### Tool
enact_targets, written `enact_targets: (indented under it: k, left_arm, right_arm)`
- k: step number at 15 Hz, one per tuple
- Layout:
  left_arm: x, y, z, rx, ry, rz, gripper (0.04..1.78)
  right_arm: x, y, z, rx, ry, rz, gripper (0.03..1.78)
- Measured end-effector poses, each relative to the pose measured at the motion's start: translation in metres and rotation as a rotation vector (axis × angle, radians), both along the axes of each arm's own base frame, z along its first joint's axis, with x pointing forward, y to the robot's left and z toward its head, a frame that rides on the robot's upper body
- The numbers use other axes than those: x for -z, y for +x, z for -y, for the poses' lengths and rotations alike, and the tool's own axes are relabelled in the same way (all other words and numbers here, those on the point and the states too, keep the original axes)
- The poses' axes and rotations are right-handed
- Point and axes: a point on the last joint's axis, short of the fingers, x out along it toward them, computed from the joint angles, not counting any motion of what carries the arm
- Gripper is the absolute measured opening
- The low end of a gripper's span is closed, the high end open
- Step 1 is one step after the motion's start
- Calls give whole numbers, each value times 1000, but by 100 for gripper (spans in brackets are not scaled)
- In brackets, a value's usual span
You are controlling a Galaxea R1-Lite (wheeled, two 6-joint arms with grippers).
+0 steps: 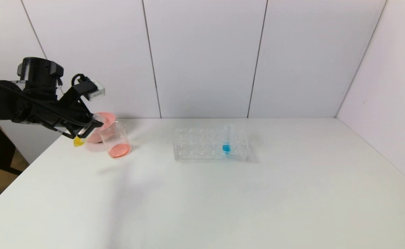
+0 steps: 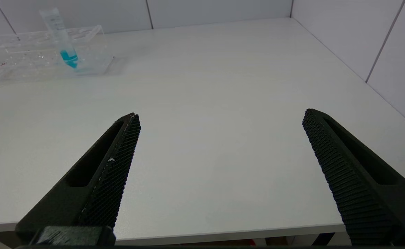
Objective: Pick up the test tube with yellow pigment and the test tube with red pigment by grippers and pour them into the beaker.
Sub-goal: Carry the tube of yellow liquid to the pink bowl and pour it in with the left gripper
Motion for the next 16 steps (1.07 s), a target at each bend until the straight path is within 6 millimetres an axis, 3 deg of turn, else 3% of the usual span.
enact_targets:
  k: [11,16]
  left_arm:
    - [-21,21,6,-32,138,-161,43]
    - [-16,37,14,-47,207,-163,43]
  right_arm:
    - [0,0,0,0,0,0,171]
    - [0,0,0,0,0,0,171]
